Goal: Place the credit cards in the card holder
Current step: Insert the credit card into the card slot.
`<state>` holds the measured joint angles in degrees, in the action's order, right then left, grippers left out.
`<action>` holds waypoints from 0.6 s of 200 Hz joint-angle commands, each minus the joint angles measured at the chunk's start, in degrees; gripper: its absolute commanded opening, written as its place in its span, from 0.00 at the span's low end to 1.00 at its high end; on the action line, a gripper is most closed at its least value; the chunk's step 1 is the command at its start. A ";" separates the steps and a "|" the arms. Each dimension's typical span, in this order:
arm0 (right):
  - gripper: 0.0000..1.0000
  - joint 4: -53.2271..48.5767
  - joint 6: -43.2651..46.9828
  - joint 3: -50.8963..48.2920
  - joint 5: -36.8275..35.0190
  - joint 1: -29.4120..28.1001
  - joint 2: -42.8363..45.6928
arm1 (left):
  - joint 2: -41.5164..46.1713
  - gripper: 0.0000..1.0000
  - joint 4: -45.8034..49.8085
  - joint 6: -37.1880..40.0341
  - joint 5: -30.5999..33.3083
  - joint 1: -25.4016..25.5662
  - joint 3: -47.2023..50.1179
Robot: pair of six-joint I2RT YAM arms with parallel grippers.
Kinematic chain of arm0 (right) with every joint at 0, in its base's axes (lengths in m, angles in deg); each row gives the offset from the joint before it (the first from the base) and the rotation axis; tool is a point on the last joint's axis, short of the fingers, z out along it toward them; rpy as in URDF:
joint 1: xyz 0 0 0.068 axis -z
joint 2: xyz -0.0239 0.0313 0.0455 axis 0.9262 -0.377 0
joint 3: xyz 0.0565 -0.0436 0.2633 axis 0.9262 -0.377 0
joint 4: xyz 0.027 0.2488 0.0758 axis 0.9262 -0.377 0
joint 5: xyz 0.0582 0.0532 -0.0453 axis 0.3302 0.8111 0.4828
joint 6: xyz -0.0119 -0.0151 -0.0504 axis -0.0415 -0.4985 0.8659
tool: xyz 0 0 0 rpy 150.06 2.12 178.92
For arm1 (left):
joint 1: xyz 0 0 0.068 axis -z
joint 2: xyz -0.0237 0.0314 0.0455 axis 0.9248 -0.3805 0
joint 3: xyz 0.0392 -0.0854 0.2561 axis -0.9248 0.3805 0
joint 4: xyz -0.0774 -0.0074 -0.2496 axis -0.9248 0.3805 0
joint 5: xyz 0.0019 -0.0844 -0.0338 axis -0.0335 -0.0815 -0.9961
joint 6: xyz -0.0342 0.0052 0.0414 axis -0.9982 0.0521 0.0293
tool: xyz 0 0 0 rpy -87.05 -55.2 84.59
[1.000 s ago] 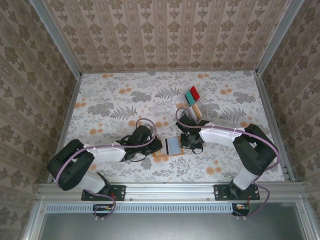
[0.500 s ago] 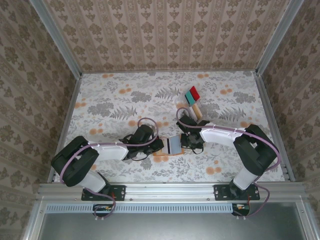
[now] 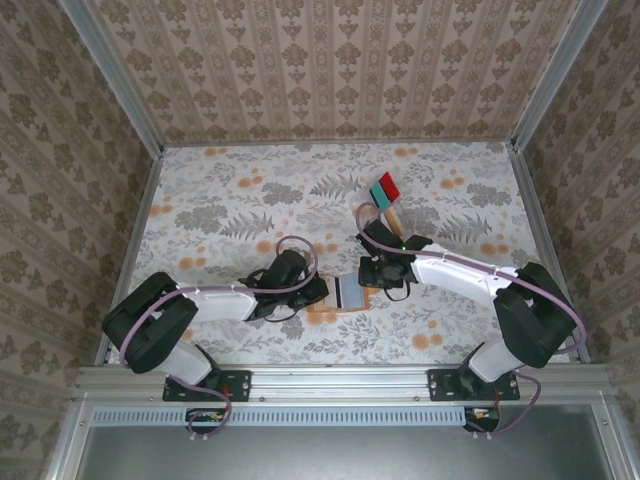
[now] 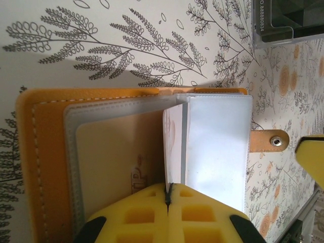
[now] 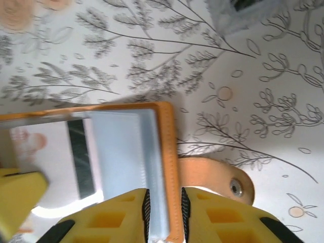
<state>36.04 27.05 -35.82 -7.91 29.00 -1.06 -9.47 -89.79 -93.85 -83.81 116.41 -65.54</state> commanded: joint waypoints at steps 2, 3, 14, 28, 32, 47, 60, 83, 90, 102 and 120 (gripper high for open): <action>0.22 4.67 1.68 0.44 6.90 -0.32 -0.51 | -0.09 0.04 3.18 0.40 -0.02 0.53 -0.42; 0.21 4.75 1.69 0.50 7.06 -0.38 -0.61 | -0.13 0.04 3.21 0.40 -0.06 0.53 -0.43; 0.19 5.24 1.52 1.12 7.57 -0.95 -2.14 | -0.06 0.04 3.23 0.50 -0.02 0.53 -0.43; 0.17 4.89 1.65 2.17 7.73 -1.39 -4.50 | 0.04 0.04 3.33 0.51 -0.15 0.49 -0.38; 0.17 4.48 1.69 2.46 7.38 -1.46 -5.15 | 0.11 0.05 3.31 0.56 -0.16 0.51 -0.42; 0.16 2.67 1.59 3.27 5.49 -1.49 -7.82 | 0.29 0.05 3.33 0.49 -0.08 0.52 -0.24; 0.15 2.32 1.69 3.08 4.35 -1.47 -9.53 | 0.68 0.05 3.42 0.49 0.01 0.53 -0.10; 0.12 0.46 0.46 2.18 0.56 -1.39 -11.29 | 1.94 0.05 4.09 0.62 0.31 0.45 0.29; 0.12 0.31 0.01 1.68 -0.10 -1.39 -11.43 | 2.39 0.05 4.60 0.58 0.57 0.37 0.55; 0.12 0.42 -0.87 0.72 -0.76 -1.40 -11.50 | 3.20 0.05 5.10 0.41 1.14 0.20 1.11; 0.12 1.59 -1.70 -0.69 -0.38 -1.40 -11.48 | 3.46 0.06 4.35 0.21 1.38 -0.04 2.02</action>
<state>39.05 27.27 -33.96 -5.18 27.64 -11.77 -7.15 -88.42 -93.85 -83.72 116.41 -65.27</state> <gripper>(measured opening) 0.118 0.060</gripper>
